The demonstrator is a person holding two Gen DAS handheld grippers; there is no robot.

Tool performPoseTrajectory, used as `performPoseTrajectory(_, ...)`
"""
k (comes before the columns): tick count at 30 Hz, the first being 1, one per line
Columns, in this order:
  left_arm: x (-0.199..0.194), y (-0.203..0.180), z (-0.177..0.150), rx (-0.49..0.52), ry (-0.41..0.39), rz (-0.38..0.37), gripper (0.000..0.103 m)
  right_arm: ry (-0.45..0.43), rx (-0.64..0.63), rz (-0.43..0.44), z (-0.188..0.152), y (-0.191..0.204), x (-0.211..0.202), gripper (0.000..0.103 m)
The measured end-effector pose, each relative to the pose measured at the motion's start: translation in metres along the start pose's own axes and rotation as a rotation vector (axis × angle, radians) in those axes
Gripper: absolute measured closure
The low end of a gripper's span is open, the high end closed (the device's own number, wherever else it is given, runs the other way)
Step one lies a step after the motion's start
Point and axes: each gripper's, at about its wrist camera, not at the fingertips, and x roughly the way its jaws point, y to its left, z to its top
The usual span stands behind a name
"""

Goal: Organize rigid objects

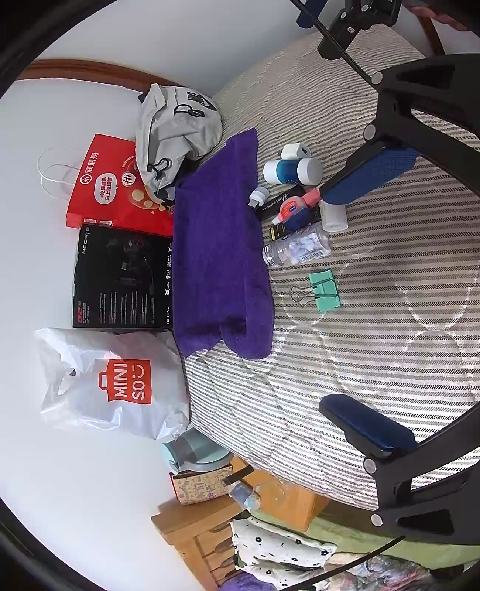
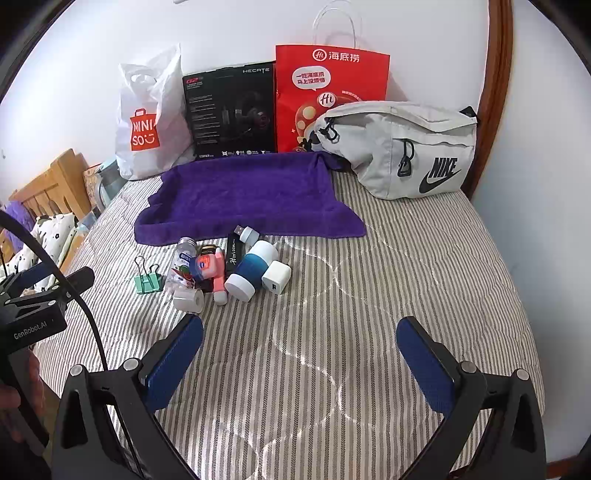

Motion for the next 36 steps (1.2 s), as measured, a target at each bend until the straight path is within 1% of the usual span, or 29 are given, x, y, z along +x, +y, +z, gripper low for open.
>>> performPoseTrajectory(13,-0.004,0.003,-0.003,-0.005,-0.009,-0.006,0.0,0.004,-0.002,0.001,-0.003,0.003,-0.002,0.0)
performPoseTrajectory(24,-0.008,0.007,-0.004,-0.006,-0.016,0.008,0.0,0.003,0.003,-0.007,-0.002,0.002,-0.003,0.0)
performPoseTrajectory(36,-0.006,0.009,-0.003,-0.007,-0.008,0.005,0.0,0.009,0.011,0.004,-0.002,0.004,-0.003,0.0)
